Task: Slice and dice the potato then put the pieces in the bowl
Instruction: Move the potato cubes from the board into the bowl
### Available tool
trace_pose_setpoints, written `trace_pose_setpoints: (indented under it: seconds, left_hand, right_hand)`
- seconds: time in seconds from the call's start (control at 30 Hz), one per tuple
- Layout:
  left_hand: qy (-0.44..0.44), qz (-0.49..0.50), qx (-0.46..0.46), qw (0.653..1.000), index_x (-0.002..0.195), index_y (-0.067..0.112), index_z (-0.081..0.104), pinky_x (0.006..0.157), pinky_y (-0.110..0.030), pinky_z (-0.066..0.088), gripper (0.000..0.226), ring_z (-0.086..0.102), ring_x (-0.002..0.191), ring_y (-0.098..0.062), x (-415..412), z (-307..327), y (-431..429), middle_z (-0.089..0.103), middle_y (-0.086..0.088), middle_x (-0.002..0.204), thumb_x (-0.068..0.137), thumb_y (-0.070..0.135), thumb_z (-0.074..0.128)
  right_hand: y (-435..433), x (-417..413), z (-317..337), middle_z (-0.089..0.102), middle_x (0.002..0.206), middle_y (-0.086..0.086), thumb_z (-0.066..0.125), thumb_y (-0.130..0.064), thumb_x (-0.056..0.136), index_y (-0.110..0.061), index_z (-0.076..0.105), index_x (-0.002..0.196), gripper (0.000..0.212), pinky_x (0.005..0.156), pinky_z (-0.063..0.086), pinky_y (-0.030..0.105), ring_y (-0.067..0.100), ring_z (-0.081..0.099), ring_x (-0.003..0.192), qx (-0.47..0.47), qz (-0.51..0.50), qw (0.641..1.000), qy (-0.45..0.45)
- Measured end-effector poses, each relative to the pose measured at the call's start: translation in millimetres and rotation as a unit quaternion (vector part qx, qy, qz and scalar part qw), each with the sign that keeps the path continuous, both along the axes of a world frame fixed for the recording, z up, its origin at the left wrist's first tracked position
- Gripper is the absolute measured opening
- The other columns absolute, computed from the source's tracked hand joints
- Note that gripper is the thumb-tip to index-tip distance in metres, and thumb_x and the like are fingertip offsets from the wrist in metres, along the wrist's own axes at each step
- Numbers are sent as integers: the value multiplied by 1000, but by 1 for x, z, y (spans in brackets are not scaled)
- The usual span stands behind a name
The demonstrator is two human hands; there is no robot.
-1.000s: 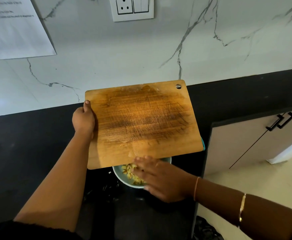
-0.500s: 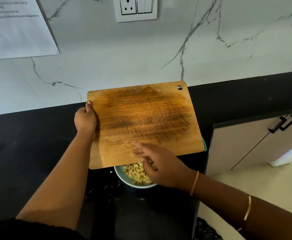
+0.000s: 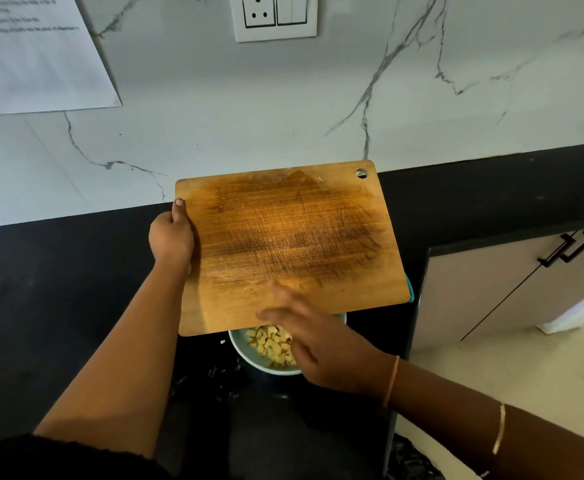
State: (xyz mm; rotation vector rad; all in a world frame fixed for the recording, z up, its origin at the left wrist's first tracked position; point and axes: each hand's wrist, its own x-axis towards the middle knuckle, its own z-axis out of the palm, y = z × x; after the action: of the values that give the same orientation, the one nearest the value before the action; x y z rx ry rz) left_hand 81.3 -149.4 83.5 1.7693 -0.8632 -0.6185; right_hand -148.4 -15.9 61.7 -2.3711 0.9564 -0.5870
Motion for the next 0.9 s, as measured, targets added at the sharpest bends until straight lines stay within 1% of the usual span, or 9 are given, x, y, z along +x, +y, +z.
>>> trace_pose_setpoints:
  seconds: [0.1, 0.2, 0.37, 0.47, 0.57, 0.63, 0.73, 0.83, 0.9]
  left_hand:
    - [3, 0, 1, 1000, 61, 19, 32, 52, -23, 28, 47, 31, 54, -9, -2, 1, 0, 35, 4, 60, 101, 42, 37]
    - [6, 0, 0, 1000, 62, 19, 32, 52, -23, 28, 46, 32, 54, -8, -2, 2, -1, 35, 4, 61, 101, 42, 37]
    - [3, 4, -1, 1000, 61, 19, 33, 52, -22, 28, 47, 32, 54, -8, -2, 3, 0, 36, 4, 61, 102, 42, 37]
    - [7, 2, -2, 1000, 61, 19, 32, 52, -22, 29, 47, 32, 53, -8, -2, 2, 0, 35, 4, 60, 102, 41, 37]
    - [6, 5, 0, 1000, 60, 19, 31, 51, -23, 27, 47, 31, 53, -8, -2, 1, 0, 35, 4, 60, 102, 41, 36]
    - [7, 8, 1, 1000, 60, 19, 30, 51, -23, 27, 48, 30, 52, -9, -2, 1, -1, 33, 4, 59, 102, 42, 37]
    - [7, 11, 4, 1000, 60, 19, 30, 50, -23, 27, 48, 29, 52, -9, -2, 2, -2, 33, 4, 59, 101, 42, 37]
    - [5, 10, 5, 1000, 60, 19, 30, 50, -23, 27, 47, 29, 52, -9, -1, 2, -2, 33, 4, 59, 101, 42, 37]
    - [11, 10, 2, 1000, 60, 19, 30, 50, -23, 26, 47, 29, 52, -9, -2, 2, -2, 33, 4, 59, 101, 42, 37]
  right_hand:
    - [-9, 0, 15, 2, 160, -3, 41, 7, 84, -30, 44, 139, 66, 115, 20, 29, 11, 10, 146, 115, -67, 987, -93]
    - [-10, 2, 19, -2, 159, -9, 38, 16, 84, -36, 44, 135, 72, 100, 43, 19, 11, 34, 138, 202, -73, 954, -208]
    - [-14, 3, 16, -4, 157, -13, 39, 20, 86, -39, 44, 130, 73, 80, 51, 17, 7, 49, 126, 225, -116, 931, -264]
    - [-18, 5, 9, -7, 153, -20, 45, 15, 89, -36, 43, 134, 68, 84, 56, 28, 7, 62, 107, 179, -156, 937, -257]
    - [-19, 5, 4, -9, 153, -20, 45, 14, 88, -35, 41, 135, 68, 80, 55, 24, 18, 64, 92, 126, -167, 948, -239]
    - [-21, 4, 0, -8, 158, -11, 44, 10, 88, -37, 37, 138, 69, 83, 52, 19, 22, 61, 104, 82, -169, 963, -196]
    - [-24, 5, -8, 0, 157, -10, 44, -2, 89, -34, 36, 142, 63, 94, 49, 30, 38, 48, 124, 27, -164, 976, -142]
    - [-26, 2, -9, 20, 156, 3, 42, -14, 90, -17, 39, 143, 53, 99, 45, 34, 26, 54, 119, -34, -141, 988, -55]
    - [-25, -4, -13, 39, 147, 11, 35, -17, 86, -7, 39, 142, 56, 114, 27, 37, 21, 47, 127, -96, -86, 991, 28]
